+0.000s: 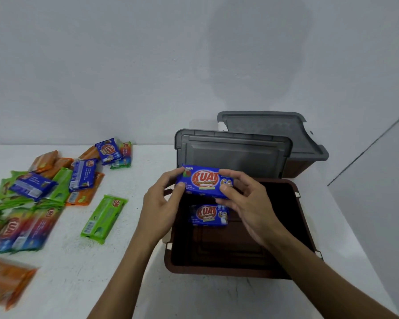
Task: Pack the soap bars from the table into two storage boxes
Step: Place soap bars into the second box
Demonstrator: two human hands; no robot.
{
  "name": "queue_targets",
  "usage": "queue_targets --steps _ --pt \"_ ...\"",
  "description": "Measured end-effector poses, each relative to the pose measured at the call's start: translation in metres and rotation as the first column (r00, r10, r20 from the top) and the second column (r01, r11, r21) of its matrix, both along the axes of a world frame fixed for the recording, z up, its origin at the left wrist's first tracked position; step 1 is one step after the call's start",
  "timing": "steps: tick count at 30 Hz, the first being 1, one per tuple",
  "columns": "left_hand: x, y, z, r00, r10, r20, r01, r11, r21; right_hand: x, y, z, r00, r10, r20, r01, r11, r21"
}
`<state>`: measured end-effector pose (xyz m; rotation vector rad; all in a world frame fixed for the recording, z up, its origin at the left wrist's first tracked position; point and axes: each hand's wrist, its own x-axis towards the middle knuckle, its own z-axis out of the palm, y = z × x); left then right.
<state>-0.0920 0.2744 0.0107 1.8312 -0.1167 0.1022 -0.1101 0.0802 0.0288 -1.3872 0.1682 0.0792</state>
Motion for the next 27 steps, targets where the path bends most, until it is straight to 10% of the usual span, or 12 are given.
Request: queue_targets --steps 7,14,20,27 --pt "0.009 0.026 -0.03 0.995 -0.016 0.098 -0.033 0.878 0.477 0.009 -0.014 -0.026 0.985 0.104 -0.14 -0.134 0.964 -0.23" --pt "0.004 0.03 -0.033 0.996 -0.07 0.047 0.04 0.878 0.478 0.02 -0.006 -0.06 0.965 0.126 -0.229 -0.219 0.868 -0.446" --pt "0.006 0.033 -0.039 0.995 -0.089 0.045 0.058 0.881 0.47 0.02 -0.004 -0.065 0.975 0.179 -0.133 -0.207 0.504 -0.838" --pt "0.007 0.035 -0.042 0.993 -0.119 0.028 0.09 0.866 0.491 0.021 -0.002 -0.067 0.949 0.234 -0.211 -0.29 0.383 -0.877"
